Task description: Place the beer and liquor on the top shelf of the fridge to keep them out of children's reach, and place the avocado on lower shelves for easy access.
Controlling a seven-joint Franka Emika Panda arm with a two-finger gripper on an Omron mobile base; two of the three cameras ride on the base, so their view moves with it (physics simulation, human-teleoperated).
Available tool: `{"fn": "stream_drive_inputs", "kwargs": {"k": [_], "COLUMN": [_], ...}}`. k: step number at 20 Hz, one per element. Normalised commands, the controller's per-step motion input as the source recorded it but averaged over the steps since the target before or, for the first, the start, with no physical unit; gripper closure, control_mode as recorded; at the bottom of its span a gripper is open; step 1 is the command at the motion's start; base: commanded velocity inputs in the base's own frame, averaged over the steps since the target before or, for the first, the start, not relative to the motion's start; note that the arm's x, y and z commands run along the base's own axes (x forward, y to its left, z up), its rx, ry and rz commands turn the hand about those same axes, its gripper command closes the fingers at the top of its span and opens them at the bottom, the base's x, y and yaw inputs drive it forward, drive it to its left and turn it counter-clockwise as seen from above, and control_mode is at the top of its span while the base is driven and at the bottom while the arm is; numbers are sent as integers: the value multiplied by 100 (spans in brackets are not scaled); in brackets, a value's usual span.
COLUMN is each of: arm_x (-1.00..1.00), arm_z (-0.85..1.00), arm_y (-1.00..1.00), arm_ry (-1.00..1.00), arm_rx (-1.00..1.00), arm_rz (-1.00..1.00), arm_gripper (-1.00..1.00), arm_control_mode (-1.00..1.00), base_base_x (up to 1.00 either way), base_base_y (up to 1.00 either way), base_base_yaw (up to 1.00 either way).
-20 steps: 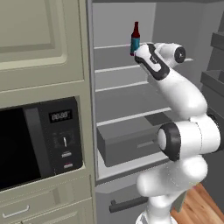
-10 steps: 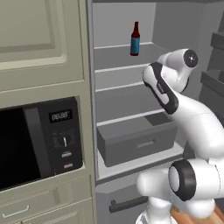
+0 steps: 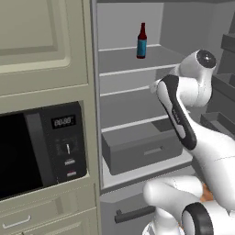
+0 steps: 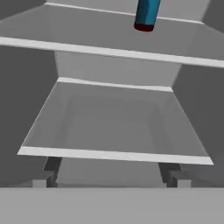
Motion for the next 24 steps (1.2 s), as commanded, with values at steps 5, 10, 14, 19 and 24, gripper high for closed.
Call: {"fn": "stream_drive_inputs", "kwargs": {"k": [5, 10, 14, 19, 24], "arm_x": [-73, -72, -22, 0, 0], "arm_z": [-14, -13, -5, 0, 0], "arm_y": [0, 0, 0, 0, 0], "arm_ry": [23, 20, 4, 0, 0], "arm_rx": [-1, 0, 0, 0, 0], "arm_rz": [0, 3, 2, 0, 0], "arm_gripper": [-100, -100, -100, -100, -100], "arm_control_mode": [-100, -100, 100, 100, 100], "base_base_x": [0, 0, -70, -91, -63], "base_base_y": [0, 0, 0, 33, 89], "base_base_yaw": [0, 0, 8, 17, 27]}}
